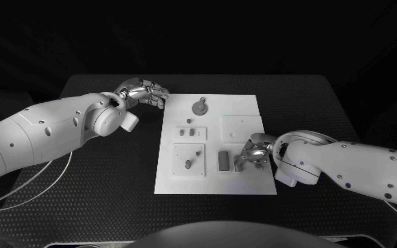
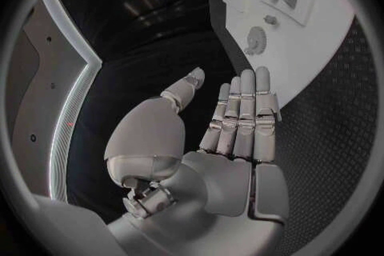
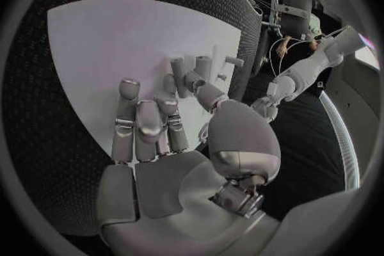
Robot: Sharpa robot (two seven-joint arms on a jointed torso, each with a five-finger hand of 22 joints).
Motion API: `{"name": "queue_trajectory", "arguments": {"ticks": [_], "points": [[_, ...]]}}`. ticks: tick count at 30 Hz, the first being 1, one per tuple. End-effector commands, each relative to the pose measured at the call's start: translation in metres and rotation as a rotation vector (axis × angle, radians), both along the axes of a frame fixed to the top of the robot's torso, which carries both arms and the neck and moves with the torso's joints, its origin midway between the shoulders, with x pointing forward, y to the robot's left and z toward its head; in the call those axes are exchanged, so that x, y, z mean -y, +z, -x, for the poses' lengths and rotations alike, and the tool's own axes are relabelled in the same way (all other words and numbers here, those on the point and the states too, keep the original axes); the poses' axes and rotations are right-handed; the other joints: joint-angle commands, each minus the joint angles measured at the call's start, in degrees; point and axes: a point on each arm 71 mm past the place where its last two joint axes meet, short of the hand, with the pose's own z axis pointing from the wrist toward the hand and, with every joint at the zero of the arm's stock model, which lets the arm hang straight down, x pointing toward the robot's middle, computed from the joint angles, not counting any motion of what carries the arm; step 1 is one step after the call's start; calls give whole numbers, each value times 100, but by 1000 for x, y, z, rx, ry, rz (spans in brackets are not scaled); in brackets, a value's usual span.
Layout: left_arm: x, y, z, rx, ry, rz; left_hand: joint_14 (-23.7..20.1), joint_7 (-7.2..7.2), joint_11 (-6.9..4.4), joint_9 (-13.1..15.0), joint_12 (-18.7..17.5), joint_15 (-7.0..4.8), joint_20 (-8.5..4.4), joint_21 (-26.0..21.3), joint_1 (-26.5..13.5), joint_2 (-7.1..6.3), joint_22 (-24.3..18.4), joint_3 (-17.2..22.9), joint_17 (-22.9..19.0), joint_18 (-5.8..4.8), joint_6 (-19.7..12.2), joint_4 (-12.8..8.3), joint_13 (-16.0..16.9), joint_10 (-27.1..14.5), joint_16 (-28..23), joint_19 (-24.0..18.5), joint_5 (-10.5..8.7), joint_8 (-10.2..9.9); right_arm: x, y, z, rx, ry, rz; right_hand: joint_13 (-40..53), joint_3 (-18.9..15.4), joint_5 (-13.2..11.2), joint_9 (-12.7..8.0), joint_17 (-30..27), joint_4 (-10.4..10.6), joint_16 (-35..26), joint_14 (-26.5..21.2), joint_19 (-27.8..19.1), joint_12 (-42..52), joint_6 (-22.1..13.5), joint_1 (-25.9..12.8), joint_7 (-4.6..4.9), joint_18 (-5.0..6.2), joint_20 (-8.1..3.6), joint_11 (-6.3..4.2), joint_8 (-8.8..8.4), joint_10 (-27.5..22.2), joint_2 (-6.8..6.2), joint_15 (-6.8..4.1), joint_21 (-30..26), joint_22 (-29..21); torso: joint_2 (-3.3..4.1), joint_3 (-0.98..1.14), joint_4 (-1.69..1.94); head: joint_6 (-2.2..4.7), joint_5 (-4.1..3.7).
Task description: Assemble the parts on the task board
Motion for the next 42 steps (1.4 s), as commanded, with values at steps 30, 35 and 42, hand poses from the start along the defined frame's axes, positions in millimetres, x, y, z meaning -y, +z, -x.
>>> {"name": "queue_trajectory", "arguments": {"ticks": [30, 35, 42], "points": [[1, 1, 1, -3, -14, 12, 6, -4, 7, -13, 0, 44, 4, -29, -52, -1, 10, 4, 19, 63, 4, 40, 12, 21, -44, -7, -13, 17, -5, -3, 1, -29, 34, -16, -29, 143, 12, -102, -188, 435, -87, -114, 82, -39, -76, -586, 72, 78, -7, 11, -24, -24, -241, -19, -77, 101, 0, 3, -6, -12, 29], [2, 1, 1, -3, -15, 12, 6, -4, 8, -14, 0, 44, 4, -29, -53, -1, 10, 3, 20, 63, 4, 41, 13, 20, -46, -7, -13, 17, -4, -3, 1, -30, 34, -16, -28, 150, 9, -103, -185, 373, -85, -116, 77, -35, -64, -561, 68, 78, -9, 8, -11, -25, -179, -20, -76, 109, -1, 2, -5, -14, 31], [2, 1, 1, -3, -16, 12, 5, -4, 7, -14, -1, 44, 4, -29, -52, -2, 10, 4, 22, 63, 4, 42, 13, 20, -48, -8, -13, 17, -4, -3, 1, -28, 33, -17, -28, 149, 8, -106, -179, 313, -84, -115, 77, -32, -63, -548, 67, 78, -9, 6, -4, -25, -135, -21, -74, 113, -1, 4, -5, -16, 30]]}}
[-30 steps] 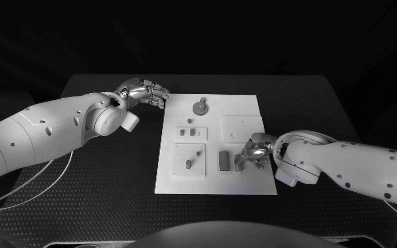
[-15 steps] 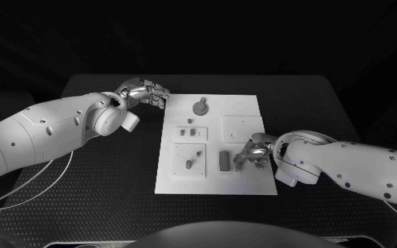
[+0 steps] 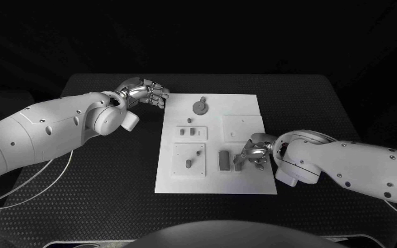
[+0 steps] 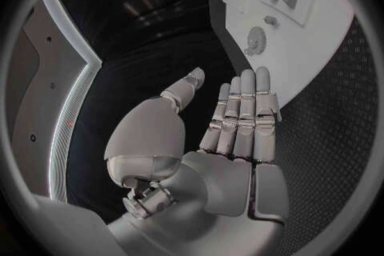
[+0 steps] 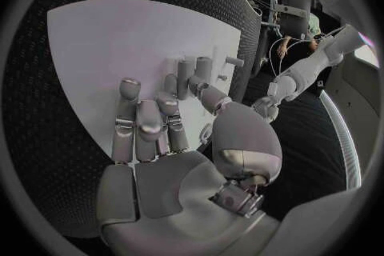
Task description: Assemble the parts on the task board
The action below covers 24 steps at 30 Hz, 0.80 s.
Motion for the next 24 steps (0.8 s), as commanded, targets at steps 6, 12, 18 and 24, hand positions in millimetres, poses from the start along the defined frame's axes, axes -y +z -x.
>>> {"name": "queue_trajectory", "arguments": {"ticks": [6, 12, 18, 24], "points": [[3, 1, 0, -1, -16, 13, 6, -4, 8, -6, -1, 44, 4, -29, -52, -2, 7, 4, 9, 115, 4, 43, 11, 19, -28, -9, -13, 17, -5, -1, 3, -11, 32, -17, -6, -4, -15, -2, 4, -37, -33, -41, 36, -10, -44, 13, 48, 78, -6, 5, -31, -23, 66, -17, -26, 109, 0, 0, 3, 8, 0], [3, 1, 0, -1, -15, 12, 6, -3, 8, -7, -2, 44, 4, -29, -52, -2, 7, 4, 11, 115, 3, 45, 11, 18, -30, -10, -13, 17, -5, -1, 2, -6, 26, -18, -8, -24, -16, -9, -9, -50, -38, -50, 34, -12, -60, -23, 54, 78, 1, 10, -36, -28, 32, -15, -29, 107, 0, -3, 3, 16, 2], [3, 1, 0, -2, -15, 12, 6, -3, 8, -8, -2, 44, 5, -29, -53, -4, 7, 3, 13, 115, 1, 45, 11, 17, -31, -10, -13, 17, -5, -1, 2, -7, 29, -18, -11, -16, -10, -37, -42, 108, -59, -81, 39, -22, -112, -160, 70, 78, 11, 27, -54, -59, -184, -3, -49, 98, 0, -3, 3, 19, 4], [3, 1, 0, -2, -15, 12, 6, -1, 10, -9, -3, 45, 6, -29, -58, -7, 7, 0, 15, 114, -1, 49, 11, 15, -33, -11, -14, 15, -5, -1, 2, -8, 31, -18, -9, 60, -10, -57, -39, 417, -69, -92, 47, -19, -150, -298, 79, 78, 6, 38, -59, -87, -480, 5, -70, 97, 0, 0, 1, 15, 7]]}}
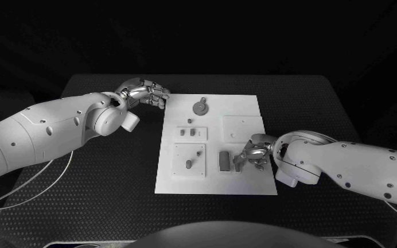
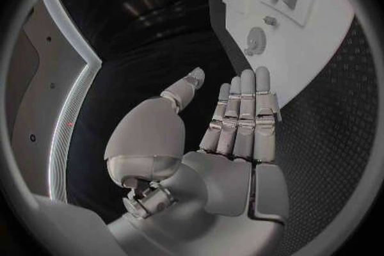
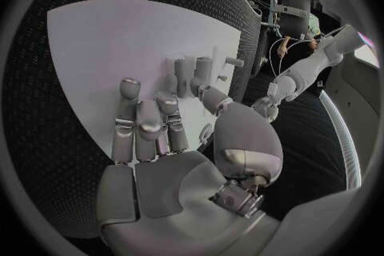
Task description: Assemble the parts on the task board
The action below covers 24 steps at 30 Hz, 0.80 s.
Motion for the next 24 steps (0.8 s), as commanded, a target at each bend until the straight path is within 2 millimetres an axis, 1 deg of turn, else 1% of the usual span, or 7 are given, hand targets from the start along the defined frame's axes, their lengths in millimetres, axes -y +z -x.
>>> {"name": "queue_trajectory", "arguments": {"ticks": [1, 6, 17, 19, 20, 22, 24], "points": [[2, 1, 0, -1, -14, 12, 6, -1, 10, -10, -4, 45, 5, -29, -58, -7, 8, 0, 6, 60, -2, 49, 7, 15, -34, -11, -14, 15, -5, -1, 2, -8, 30, -17, -2, 28, -10, -58, -1, 103, -21, -39, 50, -18, -133, -25, 103, 79, 3, -5, -26, -50, -126, -5, -17, 99, 1, 0, -2, -1, 3], [3, 1, 0, -1, -14, 12, 6, -1, 10, -10, -4, 45, 5, -29, -59, -7, 8, 0, 7, 61, -3, 50, 8, 14, -35, -11, -14, 15, -5, -1, 2, -9, 32, -18, -1, 84, -14, -64, 2, 249, -24, -46, 51, -16, -162, -35, 110, 79, -4, 1, -26, -65, -269, -2, -21, 104, 1, 0, -4, -6, 3], [2, 1, 0, -1, -13, 12, 7, -1, 10, -11, -4, 45, 5, -28, -57, -7, 9, 1, 10, 62, -4, 51, 9, 14, -37, -11, -13, 15, -2, -1, 0, 11, 19, -19, 2, 100, -20, -62, 7, 254, -21, -48, 48, -9, -171, 17, 112, 79, -9, 2, -19, -70, -244, 0, -17, 110, 0, 0, -5, -5, -3], [2, 1, 0, 0, -13, 12, 7, -1, 10, -12, -4, 45, 5, -28, -56, -6, 9, 1, 11, 62, -4, 51, 9, 14, -38, -11, -13, 15, -1, 1, -1, 31, 22, -33, 2, 92, -22, -61, 7, 262, -20, -48, 47, -8, -171, 9, 113, 79, -7, 3, -16, -71, -260, 1, -16, 111, 0, 0, -5, -5, -3], [2, 1, 0, 0, -13, 12, 7, -1, 10, -12, -4, 45, 4, -28, -56, -6, 9, 1, 11, 62, -4, 51, 9, 14, -38, -11, -13, 15, 0, 1, -1, 40, 22, -41, 2, 90, -22, -61, 8, 265, -20, -48, 47, -8, -171, 9, 113, 79, -7, 2, -15, -71, -267, 1, -16, 111, 0, 0, -7, 16, -9], [2, 1, 0, 2, -12, 12, 7, -1, 10, -12, -4, 45, 5, -28, -56, -5, 9, 2, 12, 62, -3, 51, 9, 14, -39, -11, -13, 15, 3, 2, -2, 47, 25, -51, 3, 92, -20, -63, 9, 264, -19, -47, 47, -5, -186, 22, 115, 79, -9, 4, -20, -72, -287, 1, -15, 111, -1, 1, -6, 23, -9], [2, 1, 0, 4, -11, 12, 8, -1, 10, -12, -4, 45, 5, -28, -56, -5, 9, 2, 12, 62, -3, 52, 9, 14, -39, -11, -13, 16, 7, 3, -2, 55, 22, -65, 5, 93, -18, -63, 10, 285, -19, -47, 50, 0, -194, 26, 115, 79, -9, 8, -18, -74, -355, 3, -14, 111, -2, 3, -7, 36, -4]]}}
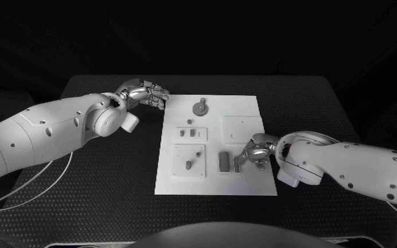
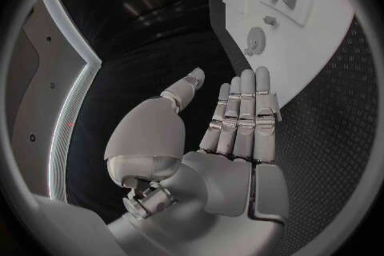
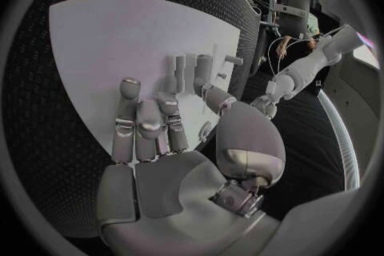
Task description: Assemble the parts on the task board
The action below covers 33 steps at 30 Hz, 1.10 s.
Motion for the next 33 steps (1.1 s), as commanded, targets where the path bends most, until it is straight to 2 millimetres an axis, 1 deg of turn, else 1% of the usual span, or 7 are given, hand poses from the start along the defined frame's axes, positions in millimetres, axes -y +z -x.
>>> {"name": "queue_trajectory", "arguments": {"ticks": [1, 9, 15, 23, 26, 30, 33], "points": [[2, 1, 0, 6, -10, 13, 8, -1, 10, -8, -4, 45, 5, -28, -57, -5, 9, 1, 8, 77, -3, 22, 5, 14, -39, -11, -13, 16, 1, 3, -1, 38, 27, -53, 4, 6, -17, 28, 9, 66, -20, -30, 29, 1, -71, -8, 34, 82, 13, 6, 36, -32, -112, -14, -14, 111, -2, 2, 0, 24, 6], [1, 3, -3, 31, 13, 10, 9, -1, 9, -8, -1, 45, 5, -28, -58, -6, 10, -1, 10, 77, -1, 23, 7, 18, -41, -11, -14, 18, 14, 40, -30, 192, -22, -241, 35, 35, -22, 3, 17, 172, -25, -56, -3, 34, -361, 68, 129, 82, 25, 92, -65, -101, -227, 59, -29, 112, -5, -2, -7, 156, -2], [0, 4, -9, 54, 42, 6, 40, -20, -20, -3, 30, 33, -3, -18, -26, 6, 15, 12, 32, 85, 40, 11, 28, 84, -40, 10, -13, 43, 41, 69, -71, 312, -107, -399, 63, -46, -31, 37, 19, -1, -63, -157, -116, 46, -465, 203, 166, 82, 72, 140, -54, -230, 18, 102, -62, 117, -53, -5, -3, 352, -24], [2, 24, -31, 114, 92, 10, 56, -34, -55, -3, 60, 27, -8, -18, -6, 20, 16, 24, 45, 84, 70, 6, 50, 161, -53, 22, -12, 60, 62, 81, -131, 401, -211, -553, -353, -62, -16, 41, -283, -340, -822, -890, -945, -624, -694, 214, 265, -68, 331, 236, -102, -816, 405, 229, -584, -11, -195, -19, -48, 990, -64], [6, 29, -41, 130, 120, 14, -15, -17, -31, -24, 14, 55, 14, -54, -5, 26, -12, 37, 25, 64, 10, 1, 33, 108, -134, -53, -13, 26, 64, 83, -150, 433, -246, -600, -1560, 109, -29, 19, -1005, -359, -2365, -1709, -2008, -2131, -984, 70, 450, -324, 640, 473, -191, -1178, 588, 544, -1440, -361, -268, -22, -59, 1232, -55], [8, 36, -54, 138, 132, 20, -532, -21, 33, -88, -48, 271, 212, -79, -58, 24, -293, 102, -144, -25, -222, -2, -119, -295, -640, -698, -10, -81, 64, 70, -167, 463, -320, -647, -3060, 170, -27, -51, -1801, -474, -4160, -2538, -3231, -3812, -1299, 153, 580, -656, 934, 771, -265, -1340, 694, 1335, -2343, -704, -381, -23, -84, 1507, -12], [2, 45, -59, 150, 126, 22, -1134, -67, 112, -144, -55, 485, 430, -85, -153, 17, -656, 123, -356, -113, -495, 4, -329, -826, -1135, -1396, -12, -192, 61, 59, -174, 470, -347, -678, -3768, 64, -21, -153, -1901, -472, -4587, -2338, -3172, -4500, -1494, 261, 607, -614, 966, 923, -296, -1321, 770, 1353, -2455, -748, -477, -29, -131, 1663, 55]]}}
